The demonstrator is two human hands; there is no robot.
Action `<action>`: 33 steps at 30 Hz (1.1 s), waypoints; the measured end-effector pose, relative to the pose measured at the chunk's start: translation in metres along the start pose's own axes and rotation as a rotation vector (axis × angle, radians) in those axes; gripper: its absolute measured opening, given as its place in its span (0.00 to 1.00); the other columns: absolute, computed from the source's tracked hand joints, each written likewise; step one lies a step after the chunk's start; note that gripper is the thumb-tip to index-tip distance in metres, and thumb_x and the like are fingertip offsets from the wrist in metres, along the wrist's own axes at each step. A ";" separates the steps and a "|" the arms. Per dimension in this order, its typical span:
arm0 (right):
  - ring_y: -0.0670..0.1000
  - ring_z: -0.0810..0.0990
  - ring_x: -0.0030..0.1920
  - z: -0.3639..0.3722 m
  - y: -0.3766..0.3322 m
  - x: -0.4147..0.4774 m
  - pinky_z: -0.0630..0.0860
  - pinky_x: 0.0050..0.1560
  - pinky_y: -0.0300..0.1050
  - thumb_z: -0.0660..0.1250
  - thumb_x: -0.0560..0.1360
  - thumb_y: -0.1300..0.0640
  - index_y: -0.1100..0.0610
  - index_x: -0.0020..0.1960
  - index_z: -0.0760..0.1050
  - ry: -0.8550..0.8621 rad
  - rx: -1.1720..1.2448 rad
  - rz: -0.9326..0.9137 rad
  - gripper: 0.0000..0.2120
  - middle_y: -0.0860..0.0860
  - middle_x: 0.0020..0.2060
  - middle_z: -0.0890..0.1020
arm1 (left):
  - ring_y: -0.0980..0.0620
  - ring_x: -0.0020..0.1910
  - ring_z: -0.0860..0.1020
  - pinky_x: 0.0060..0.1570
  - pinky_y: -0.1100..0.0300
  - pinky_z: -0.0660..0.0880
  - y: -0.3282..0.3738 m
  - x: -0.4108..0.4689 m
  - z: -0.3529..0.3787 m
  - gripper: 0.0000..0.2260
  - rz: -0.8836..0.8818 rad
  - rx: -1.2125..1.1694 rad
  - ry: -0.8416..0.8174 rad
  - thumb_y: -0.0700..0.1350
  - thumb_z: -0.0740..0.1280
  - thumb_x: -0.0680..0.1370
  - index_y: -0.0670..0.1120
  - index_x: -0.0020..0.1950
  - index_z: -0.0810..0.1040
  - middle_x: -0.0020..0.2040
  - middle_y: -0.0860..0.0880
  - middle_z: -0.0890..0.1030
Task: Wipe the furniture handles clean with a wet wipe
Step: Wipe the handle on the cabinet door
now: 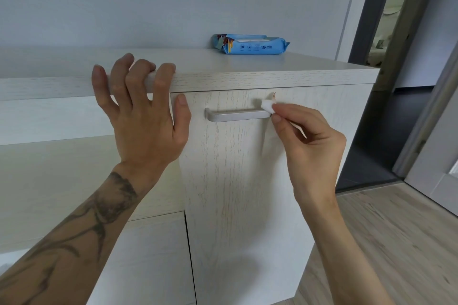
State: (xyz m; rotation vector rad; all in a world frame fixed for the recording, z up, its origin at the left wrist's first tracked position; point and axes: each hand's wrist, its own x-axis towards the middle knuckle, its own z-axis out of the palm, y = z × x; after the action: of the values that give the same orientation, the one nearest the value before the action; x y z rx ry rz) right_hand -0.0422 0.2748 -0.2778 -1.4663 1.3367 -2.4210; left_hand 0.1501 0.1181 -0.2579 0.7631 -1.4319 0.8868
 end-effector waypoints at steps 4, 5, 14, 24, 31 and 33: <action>0.47 0.87 0.58 0.004 0.001 -0.001 0.81 0.60 0.37 0.76 0.77 0.68 0.57 0.56 0.87 0.002 0.032 0.022 0.11 0.54 0.54 0.87 | 0.39 0.74 0.66 0.83 0.46 0.42 -0.001 0.000 0.001 0.17 -0.001 -0.004 -0.007 0.53 0.56 0.85 0.46 0.70 0.71 0.66 0.42 0.70; 0.47 0.86 0.57 0.004 0.002 -0.001 0.81 0.60 0.37 0.76 0.77 0.67 0.57 0.56 0.87 0.009 0.012 0.003 0.10 0.54 0.54 0.87 | 0.39 0.75 0.66 0.83 0.46 0.42 -0.001 0.000 0.001 0.17 0.000 -0.007 -0.008 0.53 0.56 0.85 0.46 0.70 0.71 0.66 0.43 0.69; 0.50 0.85 0.57 0.025 0.006 -0.016 0.82 0.63 0.49 0.76 0.79 0.66 0.59 0.56 0.87 0.155 -0.150 -0.130 0.07 0.54 0.52 0.86 | 0.40 0.75 0.66 0.83 0.45 0.43 -0.002 0.000 0.003 0.17 0.004 0.000 -0.016 0.52 0.57 0.85 0.46 0.70 0.71 0.65 0.43 0.71; 0.51 0.86 0.52 0.057 -0.007 -0.031 0.72 0.64 0.28 0.76 0.77 0.70 0.62 0.55 0.88 0.113 -0.244 -0.254 0.08 0.56 0.50 0.86 | 0.37 0.74 0.70 0.83 0.40 0.50 0.004 0.003 -0.021 0.17 -0.033 0.001 -0.140 0.50 0.57 0.87 0.44 0.72 0.74 0.66 0.39 0.77; 0.46 0.86 0.54 0.074 -0.021 -0.047 0.80 0.59 0.37 0.76 0.77 0.68 0.59 0.54 0.89 -0.082 0.018 -0.090 0.08 0.51 0.50 0.87 | 0.36 0.77 0.69 0.82 0.36 0.53 0.005 0.009 -0.045 0.21 -0.026 -0.023 -0.270 0.48 0.54 0.89 0.42 0.77 0.74 0.71 0.38 0.75; 0.49 0.87 0.54 0.064 -0.021 -0.051 0.82 0.56 0.38 0.76 0.77 0.67 0.56 0.53 0.88 -0.098 0.161 0.017 0.09 0.48 0.49 0.87 | 0.36 0.80 0.66 0.83 0.36 0.53 0.002 0.009 -0.052 0.22 -0.007 -0.064 -0.297 0.48 0.54 0.89 0.42 0.80 0.71 0.76 0.38 0.73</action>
State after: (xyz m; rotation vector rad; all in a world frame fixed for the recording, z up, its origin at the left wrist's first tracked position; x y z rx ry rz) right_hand 0.0413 0.2663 -0.2879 -1.5043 1.1021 -2.3499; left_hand 0.1733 0.1644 -0.2496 0.8774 -1.7087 0.7390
